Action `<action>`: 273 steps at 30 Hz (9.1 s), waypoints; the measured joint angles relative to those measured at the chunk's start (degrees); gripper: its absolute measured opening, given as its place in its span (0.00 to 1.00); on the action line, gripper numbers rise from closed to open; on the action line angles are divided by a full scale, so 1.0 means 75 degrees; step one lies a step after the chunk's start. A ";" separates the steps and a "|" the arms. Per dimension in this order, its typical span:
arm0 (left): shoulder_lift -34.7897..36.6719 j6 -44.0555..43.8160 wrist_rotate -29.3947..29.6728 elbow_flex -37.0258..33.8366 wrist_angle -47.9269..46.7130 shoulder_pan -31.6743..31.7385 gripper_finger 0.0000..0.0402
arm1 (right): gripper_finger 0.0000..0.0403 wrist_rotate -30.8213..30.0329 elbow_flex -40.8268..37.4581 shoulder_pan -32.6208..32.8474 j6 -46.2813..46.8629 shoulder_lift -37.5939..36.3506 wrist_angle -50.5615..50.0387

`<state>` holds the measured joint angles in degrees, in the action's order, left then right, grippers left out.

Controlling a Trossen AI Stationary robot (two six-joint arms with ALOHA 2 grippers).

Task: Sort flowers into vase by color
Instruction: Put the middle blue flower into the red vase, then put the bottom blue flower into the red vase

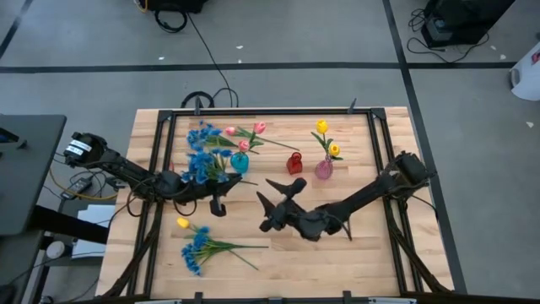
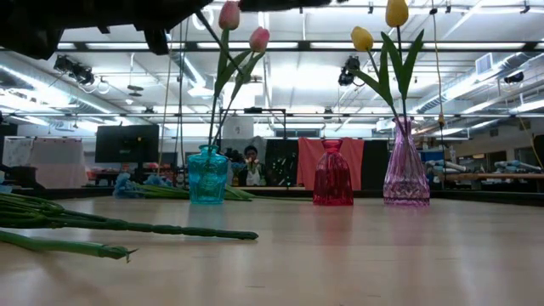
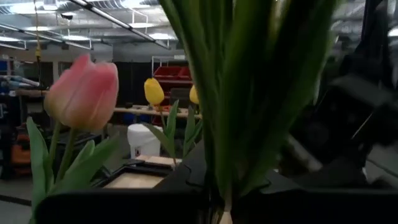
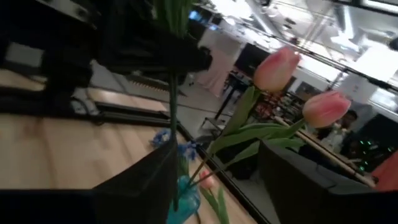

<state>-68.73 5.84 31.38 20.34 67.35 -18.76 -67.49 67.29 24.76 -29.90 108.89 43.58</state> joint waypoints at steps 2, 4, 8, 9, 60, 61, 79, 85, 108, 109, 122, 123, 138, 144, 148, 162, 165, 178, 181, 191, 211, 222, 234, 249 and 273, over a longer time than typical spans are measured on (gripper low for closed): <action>0.0000 -0.0005 0.0000 0.0000 -0.0183 0.0003 0.10 | 0.62 0.0145 0.0000 0.0092 0.0627 -0.0369 -0.1029; 0.0000 -0.0005 -0.0003 0.0000 -0.0398 0.0006 0.09 | 0.63 0.0831 0.0002 0.0101 0.1805 -0.0829 -0.2354; 0.0026 -0.0002 -0.0006 0.0003 -0.0648 0.0006 0.06 | 0.62 0.3352 0.0006 -0.0330 0.4356 -0.1459 -0.4787; 0.0026 -0.0005 -0.0006 0.0005 -0.0703 0.0011 0.06 | 0.62 0.3733 0.0006 -0.0473 0.4753 -0.1502 -0.5262; -0.4438 0.0268 -0.1923 0.5339 -0.3593 0.2322 0.07 | 0.52 0.1010 -0.5049 0.0276 0.9862 -0.2074 -0.3909; -0.4613 0.0228 -0.1806 0.5458 -0.3599 0.2325 0.07 | 0.52 0.1123 -0.5038 0.0278 0.9763 -0.2092 -0.3916; -0.5574 0.0195 0.0245 0.6575 -0.3696 0.2233 0.07 | 0.52 0.1905 -0.5415 0.0729 0.9226 -0.2700 -0.3835; -0.5336 0.0234 0.0398 0.6717 -0.4303 0.2187 0.07 | 0.52 0.1764 -0.5447 0.0772 0.9327 -0.2741 -0.3821; -0.5341 -0.0233 -0.0105 0.6720 -0.5242 0.2782 0.07 | 0.52 0.1959 -0.5444 0.0784 0.9304 -0.2715 -0.3475; -0.5376 -0.0315 -0.0146 0.6705 -0.5333 0.2832 0.07 | 0.52 0.1959 -0.5444 0.0783 0.9304 -0.2712 -0.3472; -0.5517 -0.1052 -0.1305 0.6499 -0.5534 0.3031 0.27 | 0.52 0.1962 -0.5444 0.0786 0.9135 -0.2715 -0.3317; -0.5512 -0.1055 -0.1270 0.6502 -0.5598 0.3037 0.31 | 0.52 0.1974 -0.5444 0.0786 0.9135 -0.2715 -0.3312; -0.4484 -0.1266 -0.1133 0.6508 -0.8312 0.2736 0.42 | 0.52 0.2017 -0.5444 0.0783 0.9025 -0.2924 -0.3304; -0.4415 -0.1229 -0.0937 0.6512 -0.9180 0.2488 0.42 | 0.52 0.2009 -0.5444 0.0697 0.8931 -0.2927 -0.3294; -0.4384 -0.1232 -0.1060 0.6537 -0.9730 0.2304 0.42 | 0.52 0.2188 -0.5444 0.0680 0.8931 -0.2927 -0.3297; -0.2730 -0.1647 -0.1422 0.6543 -1.2456 0.0886 0.42 | 0.52 0.2361 -0.5444 0.0681 0.8954 -0.2927 -0.3271; -0.2583 -0.2142 -0.2668 0.6527 -1.3267 0.0578 0.42 | 0.52 0.2378 -0.5444 0.0681 0.8954 -0.2927 -0.3274; -0.3331 -0.4850 -0.3911 0.5858 -1.3363 -0.0994 0.42 | 0.52 0.3572 -0.5442 0.0496 0.8321 -0.2925 -0.2312; -0.3609 -0.5011 -0.3964 0.5860 -1.2976 -0.1253 0.42 | 0.52 0.3455 -0.5444 0.0441 0.8201 -0.2919 -0.2320; -0.4414 -0.5531 -0.4090 0.5858 -1.3018 -0.1668 0.42 | 0.52 0.3407 -0.5441 0.0319 0.8019 -0.2919 -0.2253; -0.4686 -0.5212 -0.3903 0.6347 -1.3737 -0.1883 0.42 | 0.52 0.3614 -0.5435 0.0319 0.7955 -0.2913 -0.2032; -0.4756 -0.5304 -0.3273 0.6150 -1.4061 -0.1880 0.42 | 0.52 0.3632 -0.5435 0.0337 0.7955 -0.2913 -0.2035; -0.5103 -0.5317 -0.3198 0.6137 -1.4242 -0.1890 0.32 | 0.52 0.3840 -0.5438 0.0354 0.7955 -0.2913 -0.1989; -0.5041 -0.4982 -0.2016 0.6601 -1.5631 -0.1883 0.08 | 0.52 0.4016 -0.5414 0.0550 0.7016 -0.2910 -0.0788; -0.5030 -0.2826 0.0442 0.7595 -1.4144 -0.1012 0.09 | 0.49 0.4730 -0.4701 0.0343 0.4993 -0.2907 -0.0647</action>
<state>-106.45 -15.35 34.69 77.30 -38.73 -26.36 -32.01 32.03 27.33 7.55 87.09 38.73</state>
